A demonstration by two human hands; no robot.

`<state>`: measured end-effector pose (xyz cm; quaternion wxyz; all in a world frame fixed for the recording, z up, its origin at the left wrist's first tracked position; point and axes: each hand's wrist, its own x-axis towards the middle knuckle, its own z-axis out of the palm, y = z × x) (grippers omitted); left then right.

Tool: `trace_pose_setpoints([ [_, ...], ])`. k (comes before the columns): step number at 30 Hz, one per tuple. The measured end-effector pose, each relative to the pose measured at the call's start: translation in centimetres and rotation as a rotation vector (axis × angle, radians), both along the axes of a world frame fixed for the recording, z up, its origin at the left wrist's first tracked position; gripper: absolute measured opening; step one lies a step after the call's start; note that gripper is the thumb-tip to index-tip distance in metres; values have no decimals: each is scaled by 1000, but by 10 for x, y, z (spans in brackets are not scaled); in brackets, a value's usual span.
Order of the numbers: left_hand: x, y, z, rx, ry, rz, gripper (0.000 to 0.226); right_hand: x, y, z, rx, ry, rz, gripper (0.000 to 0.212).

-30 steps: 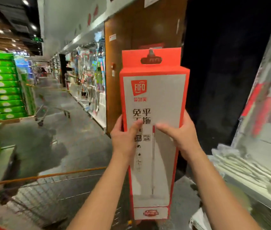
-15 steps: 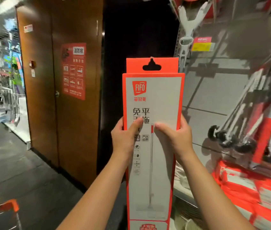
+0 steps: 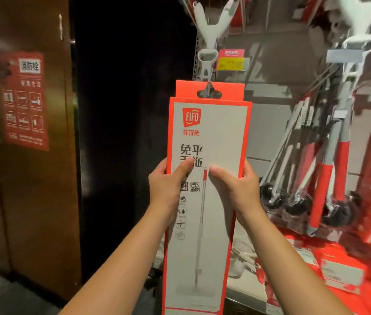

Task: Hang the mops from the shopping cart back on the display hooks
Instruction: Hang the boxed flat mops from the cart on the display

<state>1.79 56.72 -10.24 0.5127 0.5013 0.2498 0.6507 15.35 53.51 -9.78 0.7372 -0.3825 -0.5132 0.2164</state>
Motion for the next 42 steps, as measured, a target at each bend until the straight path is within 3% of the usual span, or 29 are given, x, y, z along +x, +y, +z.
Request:
trace_pose_setpoints([
  [13,40,150,29,28,53,-292,31,27,106,31,27,5,-281,44],
  [22,81,208,41,4,20,-409,30,58,146,45,-21,-26,-406,46],
  [42,176,273,97,90,-55,-328,31,159,223,105,54,-68,-251,32],
])
